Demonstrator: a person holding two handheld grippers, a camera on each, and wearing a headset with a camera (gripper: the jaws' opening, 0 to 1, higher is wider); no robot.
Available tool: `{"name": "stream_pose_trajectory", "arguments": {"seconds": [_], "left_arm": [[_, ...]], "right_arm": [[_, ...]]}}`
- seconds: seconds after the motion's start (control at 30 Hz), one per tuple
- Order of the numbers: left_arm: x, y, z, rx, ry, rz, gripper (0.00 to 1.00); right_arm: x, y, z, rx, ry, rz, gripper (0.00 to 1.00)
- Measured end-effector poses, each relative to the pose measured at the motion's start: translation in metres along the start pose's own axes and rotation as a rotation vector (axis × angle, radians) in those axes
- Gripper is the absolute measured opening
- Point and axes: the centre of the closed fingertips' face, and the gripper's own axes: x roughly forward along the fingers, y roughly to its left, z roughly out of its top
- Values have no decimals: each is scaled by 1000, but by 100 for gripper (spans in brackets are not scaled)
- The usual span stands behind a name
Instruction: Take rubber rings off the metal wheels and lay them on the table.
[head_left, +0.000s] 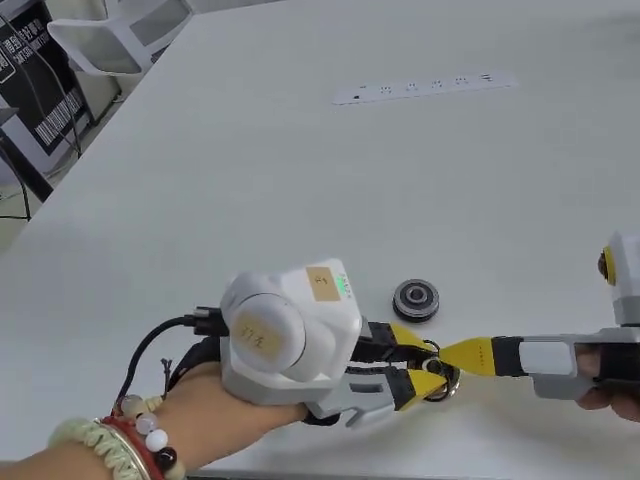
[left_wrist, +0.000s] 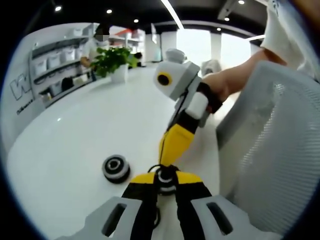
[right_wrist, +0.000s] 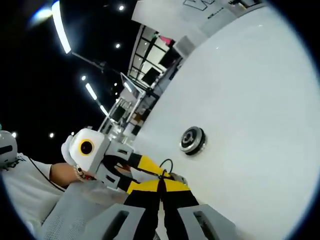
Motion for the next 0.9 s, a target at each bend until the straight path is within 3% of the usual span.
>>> {"name": "stream_pose_trajectory", "arguments": {"seconds": [0.13, 0.23, 0.37, 0.5, 0.67, 0.77, 0.9], "left_arm": [[0, -2, 1, -76, 26, -7, 18], [-2, -3, 4, -38, 26, -7, 17], [-7, -5, 14, -66, 3, -21, 21], [-15, -7, 24, -73, -4, -26, 32], [-30, -7, 38, -54, -29, -29, 36], [-39, -3, 45, -16, -32, -16, 40], [-51, 3, 53, -10, -35, 9, 48]], "right_arm": [[-2, -1, -2, 10, -12, -5, 0], [-6, -2, 0, 15, -27, -12, 0], [-10, -1, -1, 23, -33, -15, 0], [-12, 0, -4, 13, -39, -32, 0], [-14, 9, -3, 19, -52, -13, 0], [-15, 13, -3, 17, -55, -7, 0], [-16, 14, -2, 17, -60, -8, 0]]}}
